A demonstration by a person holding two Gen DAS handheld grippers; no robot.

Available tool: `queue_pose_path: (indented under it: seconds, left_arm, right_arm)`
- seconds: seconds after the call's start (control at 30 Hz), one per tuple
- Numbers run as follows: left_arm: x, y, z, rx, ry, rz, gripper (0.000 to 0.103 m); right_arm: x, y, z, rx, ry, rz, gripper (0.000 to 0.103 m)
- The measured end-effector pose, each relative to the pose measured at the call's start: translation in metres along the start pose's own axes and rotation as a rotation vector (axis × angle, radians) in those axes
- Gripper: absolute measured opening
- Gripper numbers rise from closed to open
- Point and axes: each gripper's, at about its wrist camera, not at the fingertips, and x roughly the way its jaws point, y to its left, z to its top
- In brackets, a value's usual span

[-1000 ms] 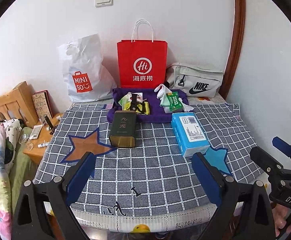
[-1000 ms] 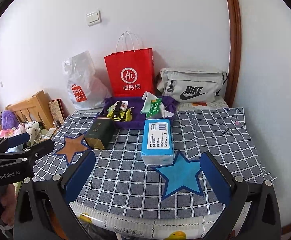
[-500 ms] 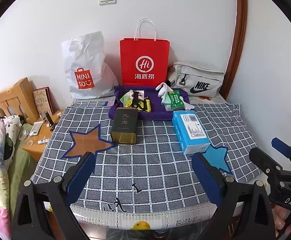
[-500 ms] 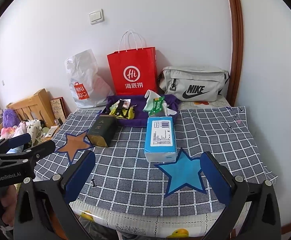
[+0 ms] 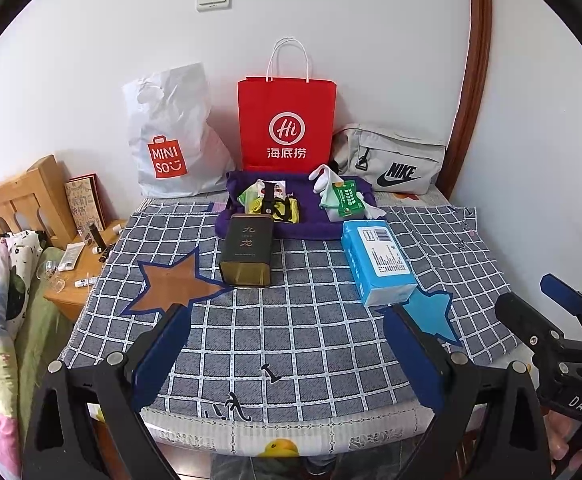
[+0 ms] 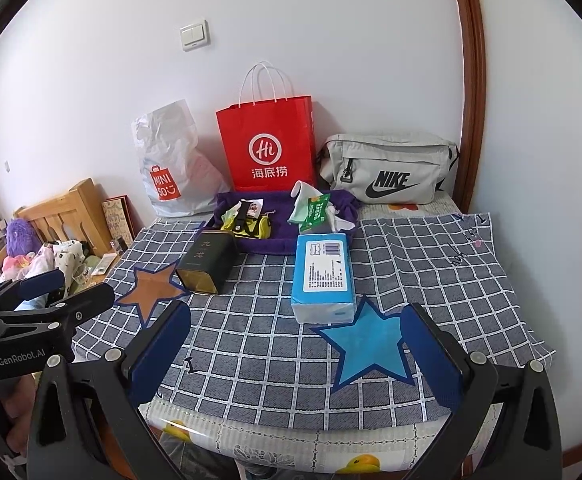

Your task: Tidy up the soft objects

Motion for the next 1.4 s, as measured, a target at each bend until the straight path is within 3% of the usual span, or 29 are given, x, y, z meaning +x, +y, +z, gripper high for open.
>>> queue_pose_path:
  seconds: [1.07,1.4]
  left_arm:
    - [-0.005,0.001,0.007,0.01,-0.011,0.009,0.098]
    - [0.015,0.005,0.013,0.019,0.005,0.013,0.098]
  right_arm:
    - [-0.009,0.006,0.003,-0.021,-0.015,0.008,0.103]
    - [0.01,0.004,0.01,-0.02,-0.005,0.014,0.103]
